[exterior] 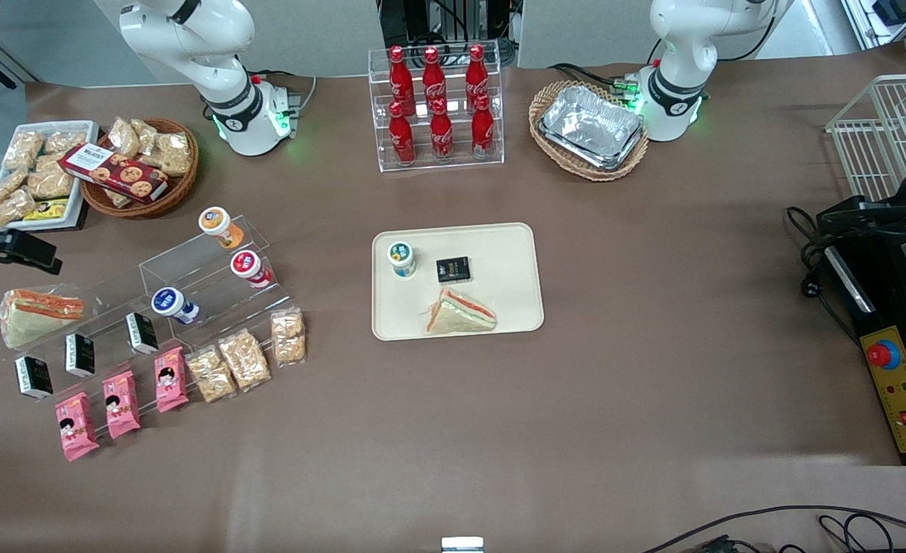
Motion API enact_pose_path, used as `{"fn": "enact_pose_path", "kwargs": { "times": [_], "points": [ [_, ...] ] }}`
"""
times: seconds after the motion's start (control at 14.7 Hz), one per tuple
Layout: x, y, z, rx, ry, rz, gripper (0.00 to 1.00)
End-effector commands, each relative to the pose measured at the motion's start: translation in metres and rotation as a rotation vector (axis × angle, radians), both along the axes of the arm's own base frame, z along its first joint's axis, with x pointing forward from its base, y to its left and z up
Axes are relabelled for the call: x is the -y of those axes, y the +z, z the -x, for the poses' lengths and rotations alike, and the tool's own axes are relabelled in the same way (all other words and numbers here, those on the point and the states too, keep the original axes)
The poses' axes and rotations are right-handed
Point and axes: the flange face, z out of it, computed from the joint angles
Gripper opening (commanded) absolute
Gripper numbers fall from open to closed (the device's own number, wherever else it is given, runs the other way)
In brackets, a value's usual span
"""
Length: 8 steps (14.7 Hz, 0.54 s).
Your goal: Place green gum on tray
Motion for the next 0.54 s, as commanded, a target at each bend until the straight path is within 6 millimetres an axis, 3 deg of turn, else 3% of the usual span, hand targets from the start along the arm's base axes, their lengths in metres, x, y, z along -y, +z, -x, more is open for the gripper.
{"fn": "enact_pose_path", "kwargs": {
  "times": [0.0,0.14,0.48],
  "points": [
    [-0.014,0.055,0.047,0.030,0.024,-0.031,1.00],
    [-0.015,0.064,0.070,-0.012,0.025,-0.041,1.00],
    [-0.006,0.055,0.070,-0.048,0.002,-0.053,1.00]
  ]
}}
